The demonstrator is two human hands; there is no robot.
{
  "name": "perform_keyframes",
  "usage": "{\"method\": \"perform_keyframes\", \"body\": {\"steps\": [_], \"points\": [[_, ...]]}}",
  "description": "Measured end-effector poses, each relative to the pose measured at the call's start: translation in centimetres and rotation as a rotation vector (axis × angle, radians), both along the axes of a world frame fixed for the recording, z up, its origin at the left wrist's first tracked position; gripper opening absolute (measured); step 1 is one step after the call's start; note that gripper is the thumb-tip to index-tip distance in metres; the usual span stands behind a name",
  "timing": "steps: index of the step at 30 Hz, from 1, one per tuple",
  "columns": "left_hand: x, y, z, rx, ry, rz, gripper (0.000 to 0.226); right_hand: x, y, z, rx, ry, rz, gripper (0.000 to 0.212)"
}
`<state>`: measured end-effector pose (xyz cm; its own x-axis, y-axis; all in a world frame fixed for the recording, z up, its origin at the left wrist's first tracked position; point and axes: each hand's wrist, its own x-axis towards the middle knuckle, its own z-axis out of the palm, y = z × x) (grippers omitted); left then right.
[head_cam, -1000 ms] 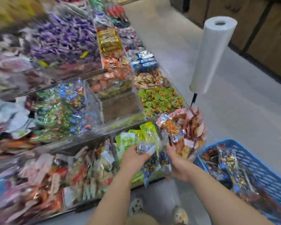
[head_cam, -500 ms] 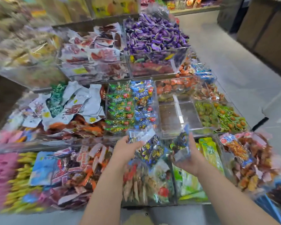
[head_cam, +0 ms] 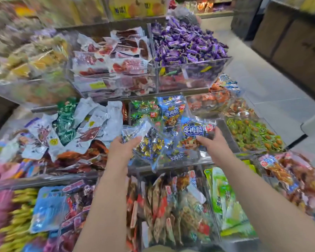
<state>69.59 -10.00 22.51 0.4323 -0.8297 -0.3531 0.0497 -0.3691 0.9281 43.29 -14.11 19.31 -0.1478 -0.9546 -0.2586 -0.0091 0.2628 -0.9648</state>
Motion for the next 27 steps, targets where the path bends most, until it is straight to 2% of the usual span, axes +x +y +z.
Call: {"method": "perform_keyframes", "body": {"steps": [3, 6, 10, 13, 16, 18, 20, 22, 23, 27], "points": [[1.2, -1.1, 0.3, -0.027, 0.02, 0.039, 0.099, 0.3, -2.8, 0.6, -0.046, 0.367, 0.05, 0.037], [1.6, -1.9, 0.3, -0.043, 0.063, 0.069, 0.1, 1.7, -5.6, 0.7, -0.043, 0.532, 0.095, 0.035], [1.4, -2.6, -0.1, -0.019, 0.103, 0.062, 0.101, 4.7, -8.9, 0.2, -0.023, 0.596, 0.218, 0.044], [1.5, -3.5, -0.5, 0.008, 0.101, 0.061, 0.101, 6.4, -10.9, -0.5, -0.025, 0.645, 0.252, 0.068], [1.9, -4.5, -0.8, 0.021, 0.087, 0.048, 0.104, 6.8, -11.4, -1.2, -0.04, 0.612, 0.217, 0.1], [2.1, -5.2, -1.1, 0.018, 0.087, 0.043, 0.105, 6.6, -11.0, -1.8, -0.17, 0.681, 0.222, 0.095], [2.1, -5.7, -1.5, 0.025, 0.091, 0.026, 0.106, 6.4, -10.6, -2.7, -0.26, 0.95, 0.298, 0.081], [1.8, -6.2, -1.8, 0.029, 0.108, 0.006, 0.107, 6.4, -10.4, -3.6, -0.259, 1.301, 0.421, 0.088], [1.7, -6.4, -1.9, 0.033, 0.114, -0.004, 0.107, 6.4, -10.3, -3.9, -0.25, 1.413, 0.499, 0.095], [1.3, -6.9, -2.1, 0.024, 0.128, -0.027, 0.104, 6.1, -11.4, -4.5, -0.25, 1.641, 0.706, 0.103]]}}
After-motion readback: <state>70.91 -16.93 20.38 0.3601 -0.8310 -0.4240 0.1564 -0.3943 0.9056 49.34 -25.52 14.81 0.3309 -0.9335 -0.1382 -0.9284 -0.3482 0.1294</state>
